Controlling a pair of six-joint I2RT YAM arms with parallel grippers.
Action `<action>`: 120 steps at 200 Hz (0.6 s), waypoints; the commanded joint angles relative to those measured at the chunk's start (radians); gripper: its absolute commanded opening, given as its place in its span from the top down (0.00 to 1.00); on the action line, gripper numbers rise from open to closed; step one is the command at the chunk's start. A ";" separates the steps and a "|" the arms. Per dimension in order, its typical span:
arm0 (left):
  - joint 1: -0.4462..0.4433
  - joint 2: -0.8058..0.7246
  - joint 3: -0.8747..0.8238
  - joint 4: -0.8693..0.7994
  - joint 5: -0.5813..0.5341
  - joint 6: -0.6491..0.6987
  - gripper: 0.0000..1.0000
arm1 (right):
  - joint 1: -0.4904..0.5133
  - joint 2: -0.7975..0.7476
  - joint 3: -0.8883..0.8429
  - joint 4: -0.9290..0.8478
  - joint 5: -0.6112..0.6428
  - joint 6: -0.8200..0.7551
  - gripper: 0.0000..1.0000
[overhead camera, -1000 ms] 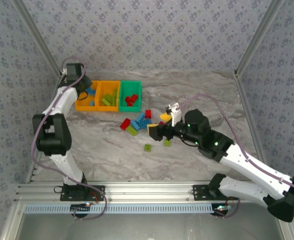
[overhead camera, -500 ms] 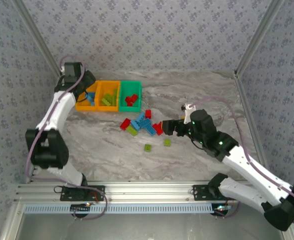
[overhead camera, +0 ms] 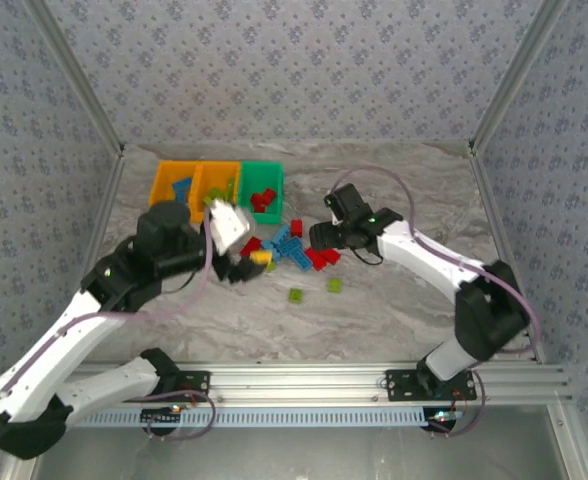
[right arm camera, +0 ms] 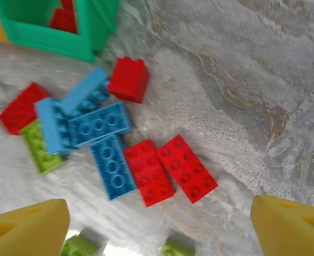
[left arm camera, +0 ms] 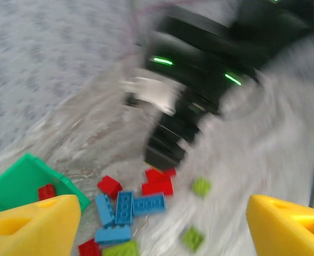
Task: Sort the legos into containers by color
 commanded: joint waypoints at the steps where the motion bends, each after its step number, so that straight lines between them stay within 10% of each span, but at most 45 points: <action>1: -0.020 -0.075 -0.128 -0.137 0.088 0.370 0.14 | -0.039 0.090 0.058 -0.054 0.023 -0.061 0.27; 49: -0.019 -0.110 -0.260 -0.060 0.206 0.473 0.01 | -0.055 0.203 0.069 -0.102 -0.004 -0.087 0.51; 120: -0.008 -0.073 -0.297 -0.072 0.210 0.477 0.01 | -0.047 0.135 -0.058 -0.108 -0.032 -0.107 0.44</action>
